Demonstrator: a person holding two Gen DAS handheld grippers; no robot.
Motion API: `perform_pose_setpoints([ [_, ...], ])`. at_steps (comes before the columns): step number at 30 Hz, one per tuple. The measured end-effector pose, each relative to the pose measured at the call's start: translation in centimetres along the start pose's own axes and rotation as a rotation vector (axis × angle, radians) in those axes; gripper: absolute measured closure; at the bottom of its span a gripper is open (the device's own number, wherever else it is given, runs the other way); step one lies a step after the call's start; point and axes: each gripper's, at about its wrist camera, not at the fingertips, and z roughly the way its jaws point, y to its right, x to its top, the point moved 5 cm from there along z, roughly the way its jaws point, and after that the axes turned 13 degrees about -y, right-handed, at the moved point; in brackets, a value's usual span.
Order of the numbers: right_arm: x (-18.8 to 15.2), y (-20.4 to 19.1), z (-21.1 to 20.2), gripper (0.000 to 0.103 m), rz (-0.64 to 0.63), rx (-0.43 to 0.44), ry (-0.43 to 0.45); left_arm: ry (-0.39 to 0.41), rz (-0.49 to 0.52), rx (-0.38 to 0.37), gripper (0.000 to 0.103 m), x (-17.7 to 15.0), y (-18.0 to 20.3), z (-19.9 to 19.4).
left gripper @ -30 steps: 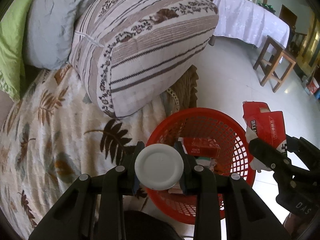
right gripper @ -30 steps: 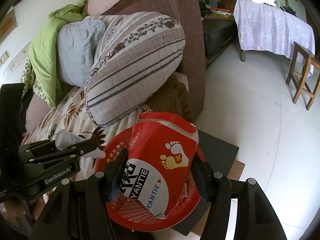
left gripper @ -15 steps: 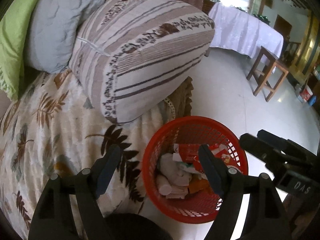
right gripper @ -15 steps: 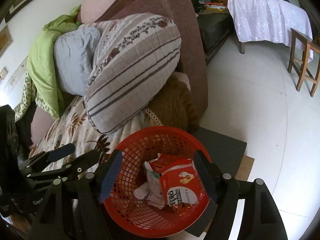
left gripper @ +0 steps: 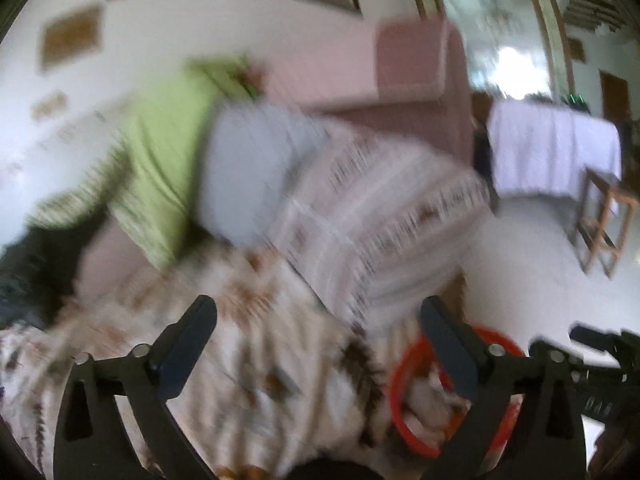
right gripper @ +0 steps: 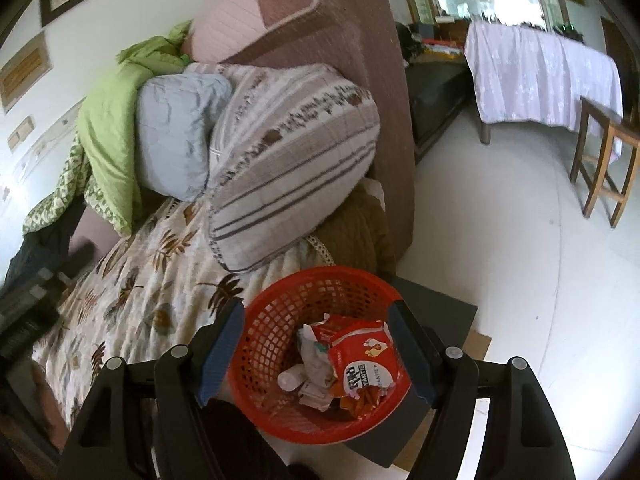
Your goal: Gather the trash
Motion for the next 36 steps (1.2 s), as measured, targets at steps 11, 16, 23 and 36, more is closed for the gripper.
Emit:
perform_pose_setpoints([
  [11, -1.4, -2.3, -5.4, 0.022, -0.092, -0.051, 0.089, 0.287, -0.084, 0.102, 0.0, 1.7, -2.7, -11.9],
  [16, -1.7, -2.4, -6.4, 0.022, -0.09, -0.058, 0.099, 0.327, -0.164, 0.112, 0.0, 1.2, -4.2, -13.9],
  [23, -2.5, -3.5, -6.4, 0.021, -0.118, -0.064, 0.094, 0.146, -0.231, 0.007, 0.0, -0.5, -5.5, -10.9],
  [36, -4.3, -3.6, -3.3, 0.019, -0.141, -0.097, 0.004, -0.168, -0.141, -0.024, 0.0, -5.4, -2.0, -3.6],
])
